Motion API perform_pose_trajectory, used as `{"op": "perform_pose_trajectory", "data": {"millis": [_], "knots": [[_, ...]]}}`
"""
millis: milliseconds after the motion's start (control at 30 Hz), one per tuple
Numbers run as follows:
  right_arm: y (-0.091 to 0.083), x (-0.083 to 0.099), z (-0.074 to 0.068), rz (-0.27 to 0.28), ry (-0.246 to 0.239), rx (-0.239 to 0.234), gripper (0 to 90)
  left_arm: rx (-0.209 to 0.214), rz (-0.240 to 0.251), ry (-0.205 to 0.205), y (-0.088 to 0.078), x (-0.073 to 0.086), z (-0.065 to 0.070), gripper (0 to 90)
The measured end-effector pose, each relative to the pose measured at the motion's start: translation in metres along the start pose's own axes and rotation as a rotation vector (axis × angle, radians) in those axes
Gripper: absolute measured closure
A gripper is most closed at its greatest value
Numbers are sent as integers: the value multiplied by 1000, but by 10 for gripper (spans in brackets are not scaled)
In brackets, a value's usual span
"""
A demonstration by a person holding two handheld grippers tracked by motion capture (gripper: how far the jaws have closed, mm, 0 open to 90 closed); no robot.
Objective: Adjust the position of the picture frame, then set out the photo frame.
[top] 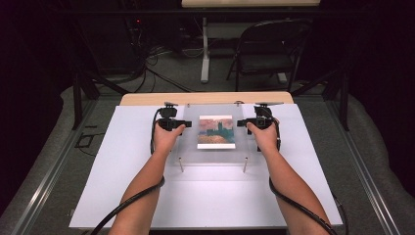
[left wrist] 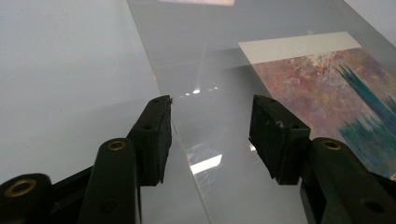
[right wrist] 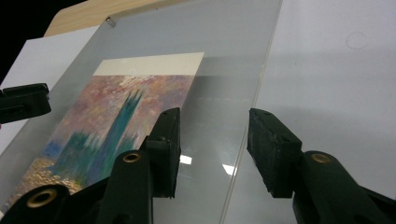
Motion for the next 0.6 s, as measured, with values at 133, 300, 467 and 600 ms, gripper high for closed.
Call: {"op": "perform_pose_trajectory", "data": {"millis": [133, 300, 467, 600], "knots": [[4, 1, 3, -3, 1, -1, 519, 15, 1, -6, 1, 0, -2, 478], [7, 1, 5, -3, 38, -27, 509, 28, 10, -32, 4, 0, -4, 459], [8, -1, 4, -10, 30, -19, 499, 34, 0, -41, 6, -2, -5, 443], [9, -1, 4, -16, 41, -18, 493, 37, -5, -40, 7, -2, -5, 424]]}}
Point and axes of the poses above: each handheld gripper's, and its own axes: y roughly forward along the jaws, x roughly out of its underside, z roughly to its right, the point moved 4 cm from there along y, roughly forward along the jaws, and after that the axes turned 9 degrees about y, right-handed, at the moved point
